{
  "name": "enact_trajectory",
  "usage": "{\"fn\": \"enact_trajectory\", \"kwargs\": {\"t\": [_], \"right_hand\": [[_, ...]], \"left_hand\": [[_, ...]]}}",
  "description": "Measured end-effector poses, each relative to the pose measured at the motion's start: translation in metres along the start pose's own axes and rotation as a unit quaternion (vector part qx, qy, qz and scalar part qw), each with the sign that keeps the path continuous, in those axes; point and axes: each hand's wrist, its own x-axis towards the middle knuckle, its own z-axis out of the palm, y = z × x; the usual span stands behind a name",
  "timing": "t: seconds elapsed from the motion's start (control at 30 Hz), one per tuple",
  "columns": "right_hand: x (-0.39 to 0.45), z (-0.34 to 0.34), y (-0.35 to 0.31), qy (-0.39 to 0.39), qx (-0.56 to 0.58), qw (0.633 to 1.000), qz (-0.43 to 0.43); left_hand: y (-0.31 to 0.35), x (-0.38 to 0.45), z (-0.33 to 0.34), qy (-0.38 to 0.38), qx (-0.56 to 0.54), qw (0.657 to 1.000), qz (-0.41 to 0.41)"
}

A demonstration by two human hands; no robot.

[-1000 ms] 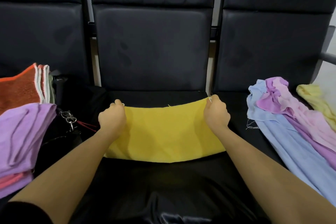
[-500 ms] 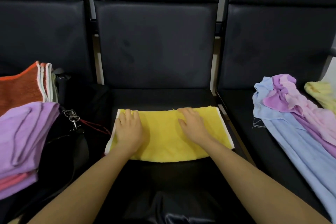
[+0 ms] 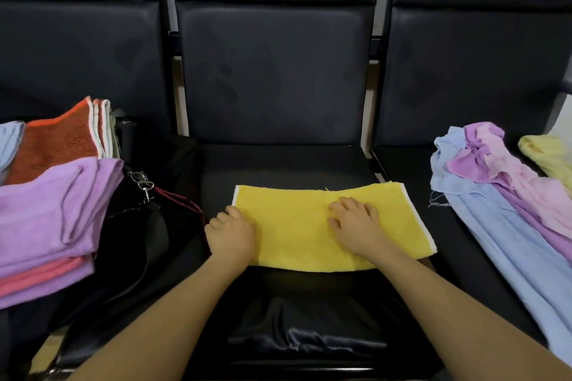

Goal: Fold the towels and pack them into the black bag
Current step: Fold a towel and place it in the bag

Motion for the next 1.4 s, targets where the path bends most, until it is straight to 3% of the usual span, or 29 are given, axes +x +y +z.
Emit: {"fn": "enact_trajectory", "kwargs": {"t": [0.1, 0.27, 0.53, 0.7, 0.8, 0.87, 0.93, 1.1, 1.17, 1.27, 1.33, 1.4], "right_hand": [[-0.003, -0.002, -0.002, -0.006, -0.010, 1.000, -0.003], [-0.006, 0.000, -0.003, -0.057, -0.063, 0.996, -0.018], [0.003, 0.017, -0.026, -0.120, -0.089, 0.989, -0.007], [0.011, 0.029, -0.063, -0.135, -0.006, 0.991, -0.013], [0.012, 0.028, -0.070, -0.045, 0.143, 0.989, -0.010], [0.008, 0.021, -0.063, 0.036, 0.196, 0.980, 0.004], [0.002, 0.010, -0.052, 0.084, 0.161, 0.983, 0.025], [-0.017, -0.016, -0.023, 0.090, 0.129, 0.984, 0.089], [-0.026, -0.017, -0.010, 0.095, 0.128, 0.981, 0.111], [-0.038, -0.017, 0.007, 0.115, 0.156, 0.971, 0.142], [-0.041, -0.018, 0.009, 0.100, 0.164, 0.971, 0.145], [-0.041, -0.019, 0.004, 0.058, 0.136, 0.979, 0.143]], "left_hand": [[0.000, 0.002, 0.003, -0.022, -0.033, 0.998, -0.039], [-0.001, 0.004, -0.001, -0.020, -0.021, 1.000, 0.007], [-0.009, 0.011, -0.034, 0.084, -0.016, 0.994, 0.076], [-0.027, 0.014, -0.057, 0.157, -0.036, 0.984, 0.070], [-0.028, 0.007, -0.069, 0.159, -0.118, 0.975, 0.096], [-0.022, 0.000, -0.076, 0.145, -0.190, 0.963, 0.122], [-0.013, -0.004, -0.082, 0.121, -0.261, 0.948, 0.136], [0.031, -0.018, -0.092, 0.067, -0.415, 0.889, 0.179], [0.050, -0.025, -0.092, -0.027, -0.456, 0.865, 0.208], [0.067, -0.034, -0.076, -0.204, -0.382, 0.859, 0.274], [0.065, -0.036, -0.062, -0.217, -0.257, 0.886, 0.319], [0.055, -0.035, -0.053, -0.174, -0.165, 0.906, 0.349]]}}
